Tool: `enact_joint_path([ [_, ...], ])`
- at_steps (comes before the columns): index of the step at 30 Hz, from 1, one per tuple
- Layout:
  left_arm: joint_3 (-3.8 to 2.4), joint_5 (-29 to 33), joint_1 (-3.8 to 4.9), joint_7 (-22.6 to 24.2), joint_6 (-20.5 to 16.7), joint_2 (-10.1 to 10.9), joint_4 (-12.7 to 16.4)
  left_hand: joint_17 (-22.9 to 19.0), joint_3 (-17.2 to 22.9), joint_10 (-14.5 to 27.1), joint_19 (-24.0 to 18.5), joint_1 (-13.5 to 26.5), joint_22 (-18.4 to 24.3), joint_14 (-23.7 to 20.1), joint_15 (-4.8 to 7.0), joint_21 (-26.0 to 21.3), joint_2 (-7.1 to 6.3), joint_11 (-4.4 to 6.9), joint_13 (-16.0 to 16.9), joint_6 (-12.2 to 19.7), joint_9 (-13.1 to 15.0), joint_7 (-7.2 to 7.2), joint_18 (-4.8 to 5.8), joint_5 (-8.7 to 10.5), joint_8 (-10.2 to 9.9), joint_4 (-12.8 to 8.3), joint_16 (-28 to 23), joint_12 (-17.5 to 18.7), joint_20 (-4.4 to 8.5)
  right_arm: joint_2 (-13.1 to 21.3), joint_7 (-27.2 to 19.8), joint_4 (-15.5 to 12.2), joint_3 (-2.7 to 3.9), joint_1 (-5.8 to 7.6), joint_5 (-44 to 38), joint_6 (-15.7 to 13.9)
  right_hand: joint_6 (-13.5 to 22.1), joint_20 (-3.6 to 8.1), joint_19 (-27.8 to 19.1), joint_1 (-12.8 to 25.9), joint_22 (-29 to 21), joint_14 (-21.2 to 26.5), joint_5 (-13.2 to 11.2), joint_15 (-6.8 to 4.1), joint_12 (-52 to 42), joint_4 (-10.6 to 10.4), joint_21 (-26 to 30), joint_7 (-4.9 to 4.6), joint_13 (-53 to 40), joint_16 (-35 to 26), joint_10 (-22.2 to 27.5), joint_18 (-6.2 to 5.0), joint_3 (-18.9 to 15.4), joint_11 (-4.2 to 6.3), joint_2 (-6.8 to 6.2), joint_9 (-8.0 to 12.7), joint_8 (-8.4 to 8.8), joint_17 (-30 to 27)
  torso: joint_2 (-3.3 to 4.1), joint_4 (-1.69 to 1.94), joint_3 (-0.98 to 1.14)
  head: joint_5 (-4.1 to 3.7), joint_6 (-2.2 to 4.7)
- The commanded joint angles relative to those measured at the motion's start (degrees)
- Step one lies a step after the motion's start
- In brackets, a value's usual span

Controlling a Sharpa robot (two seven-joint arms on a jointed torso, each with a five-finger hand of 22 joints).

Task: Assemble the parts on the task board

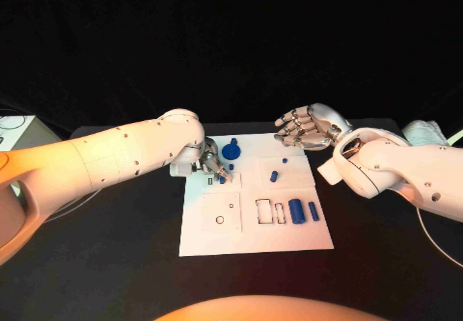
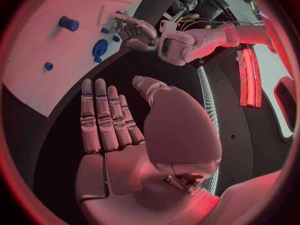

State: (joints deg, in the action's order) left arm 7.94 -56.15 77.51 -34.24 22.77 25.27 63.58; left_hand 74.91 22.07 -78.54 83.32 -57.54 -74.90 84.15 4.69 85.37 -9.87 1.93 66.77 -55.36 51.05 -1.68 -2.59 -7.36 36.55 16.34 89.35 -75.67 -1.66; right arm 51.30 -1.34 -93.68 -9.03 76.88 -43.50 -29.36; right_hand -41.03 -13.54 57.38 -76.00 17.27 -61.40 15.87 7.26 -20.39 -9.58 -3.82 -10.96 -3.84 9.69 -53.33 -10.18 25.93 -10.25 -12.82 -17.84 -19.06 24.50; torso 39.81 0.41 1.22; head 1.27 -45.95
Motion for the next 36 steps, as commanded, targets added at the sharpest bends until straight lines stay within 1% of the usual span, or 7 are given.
enact_joint_path([
  [1,0.49,-0.9,-0.66,-1.4,1.8,0.3,-0.2,13.7,-1.2,0.4,0.1,-0.6,-5.1,5.4,0.31,-0.3,0.24,0.06,0.0,-0.1,0.0,-0.11,0.25,1.86,-0.2,0.2,-0.2,0.4,0.13,0.0,-0.7,0.0,0.01,-0.06,-0.2,0.8,0.3,-0.04,-0.5,0.4,-0.1,0.4,-0.4,0.21,-0.2,-0.1,0.2,-3.56,0.1,-0.4,0.2,-0.22,-0.4,-0.36,0.04,0.1,-0.10,-0.1,0.00,-0.01,0.01,0.02,-0.02],
  [4,0.49,-0.9,-0.66,-1.4,1.6,0.3,-0.2,13.7,-2.4,0.4,0.1,-0.3,-5.2,5.4,0.29,-0.3,0.48,0.06,-0.1,-0.2,0.1,-0.12,0.26,4.17,-0.2,0.3,-0.2,0.4,0.11,0.0,-0.7,0.0,0.01,-0.08,-0.2,0.8,0.3,-0.09,-0.6,0.6,-0.3,0.5,-0.4,0.24,-0.3,-0.2,0.2,-3.58,0.1,-0.5,0.3,-0.22,-0.6,-0.38,0.06,0.1,-0.12,-0.1,0.01,0.01,-0.02,-0.02,0.00],
  [10,0.44,-0.9,-0.70,-1.3,0.5,0.7,0.3,13.7,-3.5,0.4,0.1,0.3,-5.2,5.4,0.30,-0.3,0.43,0.06,0.0,-0.2,0.1,-0.11,0.25,4.49,-0.2,0.4,-0.2,0.4,0.12,0.0,-0.8,0.1,0.01,-0.14,-0.2,0.8,0.3,-0.14,-0.8,0.7,-0.5,0.6,-0.5,0.29,-0.3,-0.3,0.2,-3.59,0.1,-0.6,0.3,-0.21,-0.7,-0.40,0.06,0.1,-0.13,-0.2,0.04,-0.02,-0.02,-0.02,0.10],
  [14,-0.10,-0.9,-0.72,-1.0,-0.6,1.3,1.3,13.6,-3.6,0.4,0.0,0.3,-5.1,5.4,0.30,-0.3,0.43,0.06,-0.1,-0.2,0.1,-0.11,0.24,4.49,-0.2,0.4,-0.3,0.4,0.12,0.0,-0.9,0.2,0.01,-0.19,-0.1,0.8,0.3,-0.16,-0.8,0.7,-0.6,0.7,-0.5,0.30,-0.3,-0.3,0.3,-3.59,0.1,-0.6,0.3,-0.21,-0.8,-0.41,0.07,0.1,-0.14,-0.2,-0.01,-0.02,-0.04,-0.03,0.21],
  [18,-1.18,-0.8,-0.72,-0.7,-1.5,1.9,2.5,13.5,-3.7,0.6,-0.2,0.3,-4.8,5.4,0.30,-0.5,0.45,0.06,-0.5,-0.2,0.1,-0.11,0.17,4.47,-0.2,0.4,-0.4,0.7,0.12,-0.1,-1.0,0.5,0.01,-0.28,-0.1,0.8,0.3,-0.16,-0.8,0.7,-0.6,0.7,-0.5,0.31,-0.3,-0.3,0.3,-3.59,0.1,-0.6,0.3,-0.20,-0.8,-0.41,0.07,0.1,-0.14,-0.2,-0.09,0.02,-0.02,-0.06,0.42],
  [29,-5.56,0.5,-0.65,-0.6,-4.1,5.4,7.7,12.5,-4.4,2.4,-1.6,-2.1,-2.8,5.0,0.09,-1.6,1.49,-0.27,-2.8,1.1,0.3,-0.50,-0.31,4.39,-0.5,0.1,-1.0,2.3,-0.02,-0.4,-1.2,1.6,0.01,-0.62,0.2,0.9,0.3,-0.17,-0.9,0.7,-0.6,0.7,-0.5,0.31,-0.3,-0.4,0.3,-3.59,0.1,-0.6,0.3,-0.20,-0.8,-0.41,0.08,0.1,-0.14,-0.2,-0.55,0.43,-0.11,-0.08,0.86],
  [36,-7.35,5.0,-0.43,-0.2,-4.8,7.9,10.0,9.4,-5.8,7.8,-4.8,-4.8,1.7,3.8,-1.30,-4.3,2.42,-1.89,-9.4,4.7,-0.7,-2.30,-1.32,4.35,-2.9,0.2,-3.2,7.1,-1.11,-0.4,-1.4,2.4,0.01,-0.78,0.3,0.8,0.3,-0.19,-0.9,0.8,-0.7,0.7,-0.5,0.32,-0.4,-0.4,0.3,-3.59,0.1,-0.7,0.3,-0.21,-0.8,-0.41,0.15,0.1,-0.16,-0.2,-0.85,0.53,-0.23,-0.15,0.94],
])
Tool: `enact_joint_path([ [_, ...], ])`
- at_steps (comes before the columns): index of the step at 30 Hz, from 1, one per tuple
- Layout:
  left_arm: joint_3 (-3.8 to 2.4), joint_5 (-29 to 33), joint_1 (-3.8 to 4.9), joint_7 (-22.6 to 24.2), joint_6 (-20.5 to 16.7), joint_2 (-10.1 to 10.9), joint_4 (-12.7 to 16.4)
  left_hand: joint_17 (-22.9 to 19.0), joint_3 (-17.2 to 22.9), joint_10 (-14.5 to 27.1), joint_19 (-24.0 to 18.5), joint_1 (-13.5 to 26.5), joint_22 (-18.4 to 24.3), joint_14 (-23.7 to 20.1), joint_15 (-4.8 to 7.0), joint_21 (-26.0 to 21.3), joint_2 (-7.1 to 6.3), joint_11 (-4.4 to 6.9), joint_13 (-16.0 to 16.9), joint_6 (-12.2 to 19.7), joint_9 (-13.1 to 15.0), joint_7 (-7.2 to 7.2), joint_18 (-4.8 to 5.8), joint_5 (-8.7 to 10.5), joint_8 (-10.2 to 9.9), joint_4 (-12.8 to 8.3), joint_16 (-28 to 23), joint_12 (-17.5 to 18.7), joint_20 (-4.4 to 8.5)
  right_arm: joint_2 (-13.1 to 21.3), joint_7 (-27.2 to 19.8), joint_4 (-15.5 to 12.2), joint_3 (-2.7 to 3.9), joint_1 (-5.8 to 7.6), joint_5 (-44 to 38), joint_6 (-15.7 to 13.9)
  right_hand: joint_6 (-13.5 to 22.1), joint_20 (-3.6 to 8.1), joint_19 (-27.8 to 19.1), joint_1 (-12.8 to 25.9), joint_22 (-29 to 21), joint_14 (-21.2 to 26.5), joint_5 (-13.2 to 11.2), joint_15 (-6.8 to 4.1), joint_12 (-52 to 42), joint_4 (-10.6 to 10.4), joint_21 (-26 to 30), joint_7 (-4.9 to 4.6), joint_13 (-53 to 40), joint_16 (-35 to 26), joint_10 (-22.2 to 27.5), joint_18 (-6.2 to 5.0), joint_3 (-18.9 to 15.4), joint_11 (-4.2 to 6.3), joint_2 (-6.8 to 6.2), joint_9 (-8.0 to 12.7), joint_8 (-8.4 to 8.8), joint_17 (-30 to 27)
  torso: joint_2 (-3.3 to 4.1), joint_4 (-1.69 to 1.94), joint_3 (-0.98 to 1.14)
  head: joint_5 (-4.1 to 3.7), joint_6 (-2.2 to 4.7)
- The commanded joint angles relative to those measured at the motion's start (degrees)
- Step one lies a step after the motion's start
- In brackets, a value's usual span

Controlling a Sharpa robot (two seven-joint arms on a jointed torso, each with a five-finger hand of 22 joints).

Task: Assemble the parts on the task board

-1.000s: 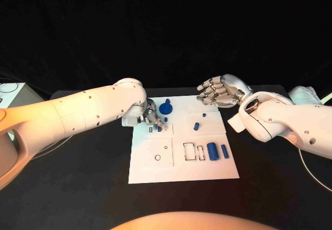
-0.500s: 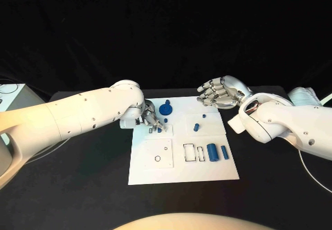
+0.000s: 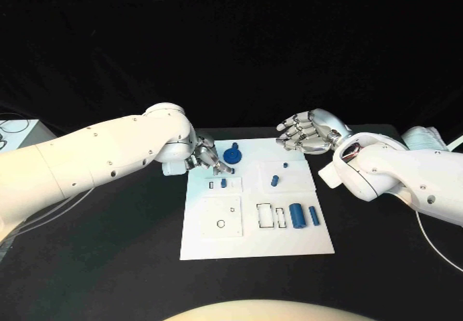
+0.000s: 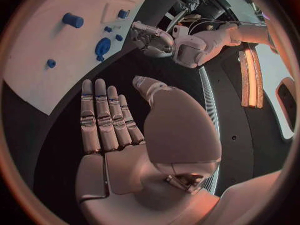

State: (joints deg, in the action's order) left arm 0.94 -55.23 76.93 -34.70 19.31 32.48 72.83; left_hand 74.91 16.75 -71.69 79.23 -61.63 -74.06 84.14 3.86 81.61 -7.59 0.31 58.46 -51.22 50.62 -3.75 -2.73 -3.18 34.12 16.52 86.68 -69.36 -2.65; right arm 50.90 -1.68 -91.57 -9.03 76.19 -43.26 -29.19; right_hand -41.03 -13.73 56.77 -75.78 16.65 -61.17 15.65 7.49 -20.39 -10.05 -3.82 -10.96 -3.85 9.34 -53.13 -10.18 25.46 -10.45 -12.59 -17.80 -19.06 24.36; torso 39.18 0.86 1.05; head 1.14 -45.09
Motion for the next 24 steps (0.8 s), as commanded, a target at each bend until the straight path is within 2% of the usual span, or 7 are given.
enact_joint_path([
  [1,-0.56,4.5,0.19,0.4,-1.6,1.1,0.9,7.8,-0.7,3.3,-1.9,-1.4,2.4,3.1,-0.91,-1.6,0.51,-0.82,-3.9,1.7,-1.0,-0.84,-1.53,0.18,-1.5,0.0,-1.7,2.9,-0.47,0.0,-1.2,0.4,0.01,-0.10,0.0,0.6,0.3,0.00,-0.3,0.5,-0.1,0.5,-0.2,0.09,-0.4,0.1,0.3,-3.59,0.1,-0.3,0.1,-0.21,-0.4,-0.21,-0.08,0.1,-0.16,-0.1,-0.23,0.07,-0.08,-0.05,0.09],
  [4,-0.98,5.0,0.31,0.9,-2.8,2.0,0.7,3.9,0.3,8.8,-4.7,-5.1,6.3,1.2,-1.95,-4.1,1.33,-2.00,-10.6,3.6,-2.9,-2.15,-2.39,0.14,-3.9,-0.6,-4.7,8.0,-1.38,0.0,-1.5,0.7,0.01,-0.12,0.0,0.2,0.3,0.00,-0.3,0.5,-0.2,0.5,-0.2,0.08,-0.4,0.1,0.2,-3.58,0.1,-0.3,0.1,-0.22,-0.4,-0.20,-0.02,0.1,-0.19,-0.1,-0.10,0.11,-0.10,-0.21,0.54],
  [6,-1.12,4.8,0.43,1.6,-3.8,2.3,-0.1,2.0,2.0,13.3,-5.7,-7.4,7.8,0.1,-2.52,-5.4,1.37,-2.65,-16.5,4.7,-4.3,-2.91,-2.71,0.12,-5.4,-0.7,-6.3,12.5,-1.90,0.1,-1.8,0.9,0.01,-0.13,0.1,-0.1,0.2,0.00,-0.4,0.3,-0.3,0.4,-0.1,0.04,-0.5,0.3,0.2,-3.53,0.1,-0.3,0.0,-0.26,-0.3,-0.15,0.05,0.1,-0.24,-0.1,-0.08,0.21,-0.11,-0.26,0.76],
  [7,-1.16,4.6,0.48,2.1,-4.4,2.3,-0.6,1.8,2.8,13.9,-5.7,-8.3,7.9,0.1,-2.70,-5.5,1.40,-2.85,-17.5,5.1,-5.0,-3.16,-2.72,0.12,-6.0,-0.7,-6.4,13.2,-2.07,0.1,-2.0,1.0,0.01,-0.13,0.1,-0.2,0.2,0.00,-0.3,0.2,-0.4,0.3,-0.1,0.02,-0.5,0.3,0.2,-3.50,0.1,-0.3,0.0,-0.28,-0.3,-0.13,0.07,0.1,-0.26,-0.1,-0.07,0.21,-0.09,-0.23,0.82],
  [10,-1.24,3.9,0.63,4.0,-7.8,2.1,-2.5,1.7,4.6,14.5,-5.7,-9.8,8.2,0.0,-3.25,-5.9,0.75,-3.45,-18.6,5.7,-6.9,-3.87,-2.77,0.13,-7.6,-0.6,-6.4,14.0,-2.55,0.1,-2.7,1.2,0.01,-0.14,0.2,-0.7,0.1,0.02,-0.3,-0.1,-0.6,0.2,0.1,-0.06,-0.7,0.5,0.1,-3.40,0.1,-0.2,-0.1,-0.32,-0.2,-0.03,0.14,0.1,-0.34,-0.1,-0.03,0.23,-0.06,-0.10,1.21],
  [15,-1.30,1.8,1.09,6.8,-11.5,1.0,-6.0,3.0,4.9,13.5,-3.4,-9.2,5.2,1.0,-3.40,-4.0,-0.42,-3.66,-19.2,5.5,-8.5,-4.13,-2.13,0.18,-8.3,0.0,-5.2,13.6,-2.71,0.1,-3.3,1.5,0.01,-0.14,0.3,-1.3,0.0,0.03,-0.3,-0.2,-0.7,0.1,0.1,-0.08,-0.7,0.6,0.1,-3.35,0.1,-0.2,-0.1,-0.33,-0.2,0.00,0.16,0.1,-0.37,-0.2,0.18,0.19,-0.16,0.13,1.67],
  [24,-1.20,-0.2,2.07,7.9,-10.8,-2.4,-13.2,3.2,3.5,12.8,-2.3,-6.2,3.7,1.3,-3.34,-3.0,-1.61,-3.56,-19.8,4.6,-9.8,-3.94,-1.83,0.19,-8.3,0.2,-5.0,13.2,-2.70,0.0,-3.5,1.4,0.01,-0.14,0.4,-1.5,0.0,0.04,-0.2,-0.3,-0.8,0.1,0.2,-0.10,-0.8,0.7,0.1,-3.33,0.1,-0.2,-0.2,-0.33,-0.2,0.03,0.19,0.1,-0.40,-0.2,0.84,-0.13,-0.24,0.28,2.22],
])
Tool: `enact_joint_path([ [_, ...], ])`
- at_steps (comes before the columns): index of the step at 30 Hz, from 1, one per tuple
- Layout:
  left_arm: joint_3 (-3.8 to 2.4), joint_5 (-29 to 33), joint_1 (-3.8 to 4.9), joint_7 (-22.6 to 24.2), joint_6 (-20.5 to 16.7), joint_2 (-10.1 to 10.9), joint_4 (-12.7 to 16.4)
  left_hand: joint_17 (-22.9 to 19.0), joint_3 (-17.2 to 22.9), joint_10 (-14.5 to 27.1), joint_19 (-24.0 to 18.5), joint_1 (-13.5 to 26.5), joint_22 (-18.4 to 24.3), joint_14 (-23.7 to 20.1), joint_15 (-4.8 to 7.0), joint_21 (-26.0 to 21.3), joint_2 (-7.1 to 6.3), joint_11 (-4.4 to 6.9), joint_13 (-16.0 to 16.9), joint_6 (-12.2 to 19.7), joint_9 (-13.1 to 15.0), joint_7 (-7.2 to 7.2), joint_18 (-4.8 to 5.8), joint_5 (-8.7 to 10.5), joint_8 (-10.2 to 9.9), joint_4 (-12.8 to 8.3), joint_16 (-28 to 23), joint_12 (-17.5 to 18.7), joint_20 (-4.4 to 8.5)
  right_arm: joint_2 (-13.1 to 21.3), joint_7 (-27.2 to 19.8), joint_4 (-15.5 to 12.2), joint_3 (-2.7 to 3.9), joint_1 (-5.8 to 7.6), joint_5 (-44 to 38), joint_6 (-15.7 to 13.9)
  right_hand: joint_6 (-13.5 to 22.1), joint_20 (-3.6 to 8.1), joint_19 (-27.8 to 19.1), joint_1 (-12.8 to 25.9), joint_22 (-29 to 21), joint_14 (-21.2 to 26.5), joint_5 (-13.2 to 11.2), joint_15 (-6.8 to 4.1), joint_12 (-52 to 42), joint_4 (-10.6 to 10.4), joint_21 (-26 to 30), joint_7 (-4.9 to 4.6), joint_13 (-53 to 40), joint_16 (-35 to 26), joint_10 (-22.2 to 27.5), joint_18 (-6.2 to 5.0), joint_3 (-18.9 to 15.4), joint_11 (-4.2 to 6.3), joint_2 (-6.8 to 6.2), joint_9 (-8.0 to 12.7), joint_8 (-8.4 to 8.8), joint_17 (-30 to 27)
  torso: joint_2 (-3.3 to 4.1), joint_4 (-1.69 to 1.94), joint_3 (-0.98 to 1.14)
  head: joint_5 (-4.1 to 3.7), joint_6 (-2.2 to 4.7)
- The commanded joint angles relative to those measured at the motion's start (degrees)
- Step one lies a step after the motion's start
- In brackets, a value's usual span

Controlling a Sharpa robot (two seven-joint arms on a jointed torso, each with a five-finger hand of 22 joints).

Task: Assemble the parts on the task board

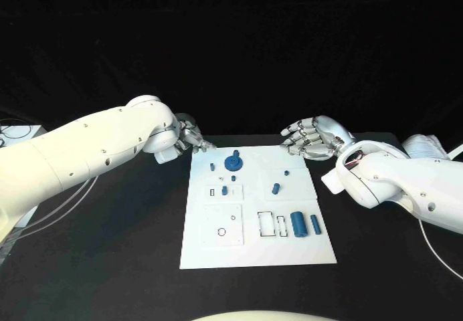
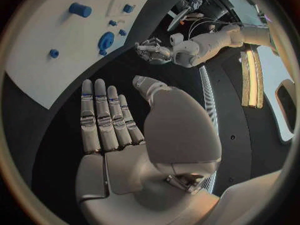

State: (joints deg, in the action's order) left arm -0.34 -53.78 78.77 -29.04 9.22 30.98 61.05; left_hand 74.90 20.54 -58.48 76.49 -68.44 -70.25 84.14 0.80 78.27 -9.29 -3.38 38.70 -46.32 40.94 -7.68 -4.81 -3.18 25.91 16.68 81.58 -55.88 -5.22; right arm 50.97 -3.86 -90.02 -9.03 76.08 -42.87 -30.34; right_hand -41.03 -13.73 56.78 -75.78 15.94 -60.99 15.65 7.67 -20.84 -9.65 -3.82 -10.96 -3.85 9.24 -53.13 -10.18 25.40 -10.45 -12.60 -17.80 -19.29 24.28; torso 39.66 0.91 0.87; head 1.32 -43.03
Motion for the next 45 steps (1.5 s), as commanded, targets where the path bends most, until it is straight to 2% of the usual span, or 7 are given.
enact_joint_path([
  [1,0.15,-1.7,0.25,2.3,-0.4,-1.4,-2.0,3.2,-0.4,-0.4,0.5,0.8,-0.1,1.2,-0.28,0.3,0.08,0.13,-0.1,-0.3,-0.2,-0.01,0.25,0.19,-0.1,0.1,0.1,-0.3,-0.12,0.0,-1.3,-0.2,0.02,-0.03,0.0,-0.4,0.0,0.04,-0.2,-0.3,-0.1,-0.1,0.2,-0.28,-0.3,0.3,0.1,-3.33,0.1,-0.1,-0.2,-0.33,-0.1,0.03,0.20,0.1,-0.17,-0.1,0.47,-0.24,-0.09,0.13,0.17],
  [4,0.58,-1.9,0.30,2.4,0.8,-3.0,-4.5,3.1,-0.5,-0.4,0.5,0.9,-0.1,1.2,-0.28,0.3,0.10,0.13,-0.1,-0.3,-0.2,0.00,0.25,0.19,-0.1,0.1,0.1,-0.3,-0.12,-0.1,-1.3,-0.3,0.02,-0.03,0.0,-0.4,0.0,0.04,-0.2,-0.3,-0.1,-0.1,0.2,-0.28,-0.3,0.3,0.1,-3.33,0.1,-0.1,-0.2,-0.33,-0.1,0.03,0.20,0.1,-0.17,-0.1,0.74,-0.44,-0.18,0.30,0.24],
  [10,1.40,-2.2,0.25,1.9,2.7,-5.6,-8.4,2.9,-0.9,-0.3,0.4,1.6,-0.1,1.1,-0.29,0.3,0.34,0.12,-0.3,-0.2,-0.5,0.00,0.25,0.22,-0.1,0.1,-0.1,-0.3,-0.13,-0.1,-1.4,-0.7,0.02,-0.02,0.0,-0.5,-0.1,0.04,-0.2,-0.4,-0.1,0.0,0.3,-0.28,-0.3,0.3,0.1,-3.33,0.1,-0.2,-0.2,-0.33,-0.1,0.03,0.22,0.1,-0.17,-0.1,1.20,-0.79,-0.24,0.58,0.46],
  [18,1.93,-2.6,0.11,0.8,5.0,-7.7,-12.4,2.7,-1.9,-0.3,0.6,3.1,-0.5,1.0,-0.28,0.6,0.34,0.14,-0.5,-0.3,-0.9,0.05,0.33,0.23,0.0,0.1,-0.2,-0.5,-0.14,-0.1,-1.4,-1.1,0.03,0.01,-0.1,-0.6,0.0,0.04,-0.3,-0.4,-0.2,0.0,0.4,-0.26,-0.3,0.3,0.1,-3.35,0.1,-0.2,-0.1,-0.32,-0.1,0.02,0.22,0.1,-0.16,-0.1,1.61,-1.05,-0.29,0.85,0.66],
  [30,2.55,-2.5,-0.01,0.5,7.2,-8.7,-14.7,2.6,-2.7,-0.4,0.8,3.8,-0.9,0.9,-0.27,0.8,0.42,0.16,-0.2,-0.4,-1.1,0.10,0.42,0.22,0.1,0.1,-0.3,-0.8,-0.14,-0.2,-1.4,-1.2,0.03,0.02,-0.1,-0.6,0.0,0.04,-0.3,-0.4,-0.2,0.0,0.4,-0.26,-0.3,0.3,0.1,-3.35,0.1,-0.2,-0.1,-0.32,-0.1,0.02,0.22,0.1,-0.16,-0.1,1.56,-0.93,-0.33,0.82,0.53],
  [36,3.04,-1.6,-0.21,0.7,9.0,-8.9,-15.3,2.7,-2.6,-1.1,1.3,3.5,-1.7,1.0,-0.18,1.3,1.16,0.31,0.6,-0.9,-1.3,0.28,0.58,0.20,0.4,-0.1,-0.2,-1.6,-0.12,-0.3,-1.4,-1.3,0.03,0.02,-0.1,-0.5,0.0,0.03,-0.3,-0.4,-0.3,0.1,0.5,-0.25,-0.3,0.4,0.1,-3.36,0.1,-0.2,-0.1,-0.31,-0.1,0.00,0.23,0.1,-0.15,-0.2,1.53,-0.94,-0.33,0.74,0.49],
  [45,3.38,-1.0,-0.32,0.4,12.2,-9.0,-15.6,2.9,-2.7,-2.2,1.8,3.2,-2.6,1.1,0.08,1.8,1.77,0.64,1.6,-2.1,-1.5,0.66,0.74,0.20,1.0,-0.1,0.0,-2.7,0.03,-0.3,-1.3,-1.2,0.03,0.03,-0.1,-0.4,0.0,0.03,-0.3,-0.4,-0.3,0.1,0.6,-0.24,-0.3,0.4,0.1,-3.38,0.1,-0.3,0.0,-0.31,0.0,-0.01,0.25,0.1,-0.15,-0.2,1.55,-0.91,-0.26,0.68,0.44],
])
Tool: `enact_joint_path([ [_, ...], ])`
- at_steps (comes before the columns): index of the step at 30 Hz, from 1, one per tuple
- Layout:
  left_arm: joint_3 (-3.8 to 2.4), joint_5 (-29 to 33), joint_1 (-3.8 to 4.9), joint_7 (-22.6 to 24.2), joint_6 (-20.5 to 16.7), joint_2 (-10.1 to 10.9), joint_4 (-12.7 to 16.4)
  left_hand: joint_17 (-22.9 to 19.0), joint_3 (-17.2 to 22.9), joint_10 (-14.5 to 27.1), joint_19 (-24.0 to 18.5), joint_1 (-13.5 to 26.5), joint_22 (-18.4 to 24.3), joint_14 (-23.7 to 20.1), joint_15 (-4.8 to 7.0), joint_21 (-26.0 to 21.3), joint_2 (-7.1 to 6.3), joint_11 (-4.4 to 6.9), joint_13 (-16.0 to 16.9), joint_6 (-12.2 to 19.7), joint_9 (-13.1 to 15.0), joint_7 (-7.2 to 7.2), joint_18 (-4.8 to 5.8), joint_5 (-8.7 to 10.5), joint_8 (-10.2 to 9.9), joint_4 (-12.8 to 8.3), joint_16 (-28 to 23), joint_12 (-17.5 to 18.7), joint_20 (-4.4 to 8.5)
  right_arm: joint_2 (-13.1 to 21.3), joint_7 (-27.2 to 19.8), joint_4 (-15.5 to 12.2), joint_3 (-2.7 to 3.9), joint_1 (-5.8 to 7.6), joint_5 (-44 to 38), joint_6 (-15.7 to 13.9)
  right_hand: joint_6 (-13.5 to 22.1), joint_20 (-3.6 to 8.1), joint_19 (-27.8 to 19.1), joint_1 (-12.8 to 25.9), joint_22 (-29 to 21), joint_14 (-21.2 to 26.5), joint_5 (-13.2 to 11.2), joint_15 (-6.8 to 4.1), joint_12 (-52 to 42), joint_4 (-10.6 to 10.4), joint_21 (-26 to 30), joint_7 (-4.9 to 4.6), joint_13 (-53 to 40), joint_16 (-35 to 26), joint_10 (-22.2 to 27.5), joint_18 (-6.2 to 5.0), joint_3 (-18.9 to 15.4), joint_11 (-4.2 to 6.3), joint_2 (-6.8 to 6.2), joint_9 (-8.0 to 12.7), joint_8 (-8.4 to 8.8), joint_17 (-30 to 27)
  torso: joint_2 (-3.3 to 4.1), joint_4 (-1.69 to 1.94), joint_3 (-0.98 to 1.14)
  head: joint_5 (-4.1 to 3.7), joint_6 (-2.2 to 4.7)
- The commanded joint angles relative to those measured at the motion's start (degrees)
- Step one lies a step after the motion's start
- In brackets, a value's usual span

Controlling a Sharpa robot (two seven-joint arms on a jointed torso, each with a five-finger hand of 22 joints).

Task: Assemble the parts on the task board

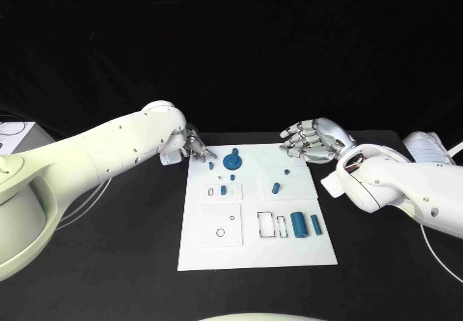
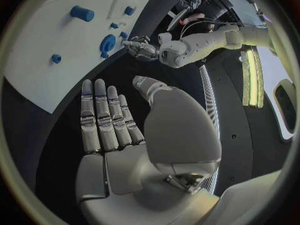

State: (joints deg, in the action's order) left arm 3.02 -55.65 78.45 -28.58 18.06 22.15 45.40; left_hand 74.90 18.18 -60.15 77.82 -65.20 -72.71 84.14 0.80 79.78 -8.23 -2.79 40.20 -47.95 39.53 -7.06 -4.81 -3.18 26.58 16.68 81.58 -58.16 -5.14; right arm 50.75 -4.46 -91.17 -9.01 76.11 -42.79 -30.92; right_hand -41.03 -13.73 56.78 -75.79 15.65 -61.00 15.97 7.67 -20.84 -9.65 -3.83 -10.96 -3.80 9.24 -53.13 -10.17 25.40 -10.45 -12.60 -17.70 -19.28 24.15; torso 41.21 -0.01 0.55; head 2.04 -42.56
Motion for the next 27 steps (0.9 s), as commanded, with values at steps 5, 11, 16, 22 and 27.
enact_joint_path([
  [5,0.09,1.6,-0.02,0.2,3.6,-0.1,0.2,2.9,-0.1,-0.7,0.4,-0.3,-0.1,1.1,0.16,0.3,1.07,0.15,0.2,-0.8,-0.2,0.15,0.73,0.19,0.4,-0.1,0.1,-0.6,0.01,-0.1,-0.7,0.0,0.01,-0.01,-0.2,0.3,0.0,0.03,-0.3,-0.4,0.0,0.1,0.2,-0.24,-0.3,0.4,0.1,-3.38,0.1,-0.3,0.0,-0.31,0.0,-0.01,0.25,0.1,-0.15,-0.1,-0.02,0.00,0.06,-0.01,-0.05],
  [11,0.11,2.3,-0.03,0.7,3.4,-0.1,0.5,3.0,0.0,-0.9,0.6,-0.6,-0.4,1.2,0.24,0.5,1.34,0.25,0.4,-1.0,-0.3,0.25,0.78,0.20,0.5,-0.2,0.1,-0.8,0.06,-0.1,-0.7,0.0,0.01,-0.01,-0.2,0.4,0.0,0.02,-0.3,-0.4,-0.1,0.1,0.4,-0.23,-0.3,0.4,0.1,-3.39,0.1,-0.3,0.0,-0.31,0.0,-0.02,0.28,0.1,-0.15,-0.1,-0.01,-0.02,0.07,0.00,-0.11],
  [16,0.11,3.4,-0.03,1.0,3.8,0.0,1.0,3.2,0.3,-1.5,0.8,-1.1,-0.8,1.3,0.37,0.8,1.81,0.40,0.9,-1.4,-0.5,0.41,0.87,0.19,0.6,-0.2,0.3,-1.3,0.15,-0.1,-0.6,0.1,0.01,-0.01,-0.2,0.4,0.0,0.02,-0.3,-0.4,-0.1,0.1,0.4,-0.23,-0.3,0.4,0.1,-3.39,0.1,-0.3,0.0,-0.31,0.0,-0.02,0.28,0.1,-0.15,-0.1,0.00,-0.01,0.06,-0.05,-0.11],
  [22,0.11,3.9,-0.03,1.0,3.8,0.0,1.3,3.3,0.5,-1.9,0.9,-1.5,-1.0,1.4,0.49,0.9,1.95,0.55,1.2,-1.9,-0.5,0.58,0.91,0.20,0.8,-0.3,0.4,-1.5,0.22,-0.2,-0.5,0.1,0.01,-0.01,-0.2,0.5,0.0,0.02,-0.3,-0.4,-0.1,0.1,0.4,-0.23,-0.3,0.4,0.1,-3.39,0.1,-0.3,0.0,-0.31,0.0,-0.02,0.28,0.1,-0.15,-0.1,0.03,-0.02,0.05,-0.06,-0.11],
  [27,0.12,4.0,-0.03,0.8,3.7,0.0,1.2,3.3,1.2,-2.1,0.9,-2.5,-1.1,1.4,0.69,1.0,2.49,0.78,1.1,-2.3,-0.6,0.81,0.91,0.19,0.9,-0.5,0.4,-1.6,0.38,-0.2,-0.4,0.1,0.01,-0.01,-0.2,0.6,0.0,0.02,-0.3,-0.4,-0.1,0.1,0.4,-0.23,-0.3,0.4,0.1,-3.39,0.1,-0.3,0.0,-0.31,0.0,-0.02,0.28,0.1,-0.15,-0.1,-0.01,-0.04,0.04,-0.10,-0.18],
])
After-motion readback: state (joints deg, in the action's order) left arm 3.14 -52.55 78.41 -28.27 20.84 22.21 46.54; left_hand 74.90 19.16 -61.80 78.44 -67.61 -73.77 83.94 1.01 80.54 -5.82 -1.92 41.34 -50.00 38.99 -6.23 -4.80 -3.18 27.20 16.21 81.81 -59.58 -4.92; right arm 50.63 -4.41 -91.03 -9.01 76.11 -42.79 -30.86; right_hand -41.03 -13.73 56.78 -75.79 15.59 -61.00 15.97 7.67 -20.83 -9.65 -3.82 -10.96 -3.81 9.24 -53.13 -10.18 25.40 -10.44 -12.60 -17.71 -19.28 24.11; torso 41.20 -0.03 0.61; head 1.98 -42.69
